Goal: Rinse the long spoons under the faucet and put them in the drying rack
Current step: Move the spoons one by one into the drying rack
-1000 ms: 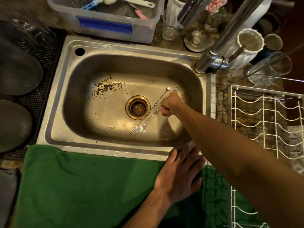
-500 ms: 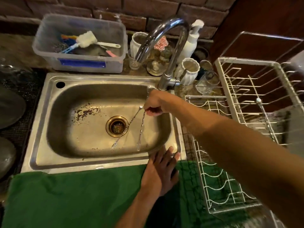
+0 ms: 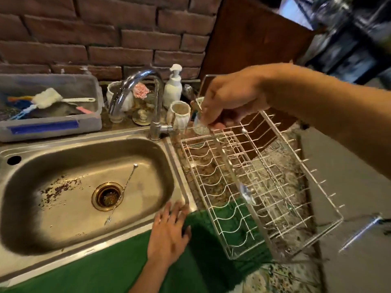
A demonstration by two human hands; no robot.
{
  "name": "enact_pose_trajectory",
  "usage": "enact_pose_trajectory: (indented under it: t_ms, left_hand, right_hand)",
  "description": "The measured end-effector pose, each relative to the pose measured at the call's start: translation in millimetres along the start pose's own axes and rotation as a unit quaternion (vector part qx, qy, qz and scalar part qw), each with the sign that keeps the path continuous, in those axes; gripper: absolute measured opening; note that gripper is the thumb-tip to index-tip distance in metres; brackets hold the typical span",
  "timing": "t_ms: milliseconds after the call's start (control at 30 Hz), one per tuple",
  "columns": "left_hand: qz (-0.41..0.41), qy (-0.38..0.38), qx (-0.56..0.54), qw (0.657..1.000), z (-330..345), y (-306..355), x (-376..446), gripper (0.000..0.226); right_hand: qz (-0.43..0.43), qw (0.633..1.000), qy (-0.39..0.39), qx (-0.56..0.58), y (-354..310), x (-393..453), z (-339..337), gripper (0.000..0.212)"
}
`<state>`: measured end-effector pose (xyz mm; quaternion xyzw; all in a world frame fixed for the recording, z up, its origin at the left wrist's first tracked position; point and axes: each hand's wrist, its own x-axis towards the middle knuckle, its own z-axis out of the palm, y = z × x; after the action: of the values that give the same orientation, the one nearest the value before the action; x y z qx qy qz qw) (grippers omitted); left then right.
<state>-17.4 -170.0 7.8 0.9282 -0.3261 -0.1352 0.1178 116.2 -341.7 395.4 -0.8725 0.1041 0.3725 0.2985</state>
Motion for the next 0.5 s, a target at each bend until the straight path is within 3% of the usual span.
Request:
enact_pose_trajectory:
  t_ms: [133, 233, 500]
  left_hand:
    - [0.004, 0.018, 0.026, 0.999, -1, 5, 0, 0.064]
    - [0.013, 0.053, 0.034, 0.998, 2, 3, 1, 0.064]
    - [0.003, 0.036, 0.019, 0.999, 15, 0, 3, 0.066]
  right_hand:
    - [0.044, 0.995, 0.070, -0.061, 52, -25, -26, 0.035]
    - [0.067, 0.986, 0.111, -0.109, 97, -21, -25, 0.028]
    - [0.067, 0.977, 0.101, -0.176, 166, 14, 12, 0.023]
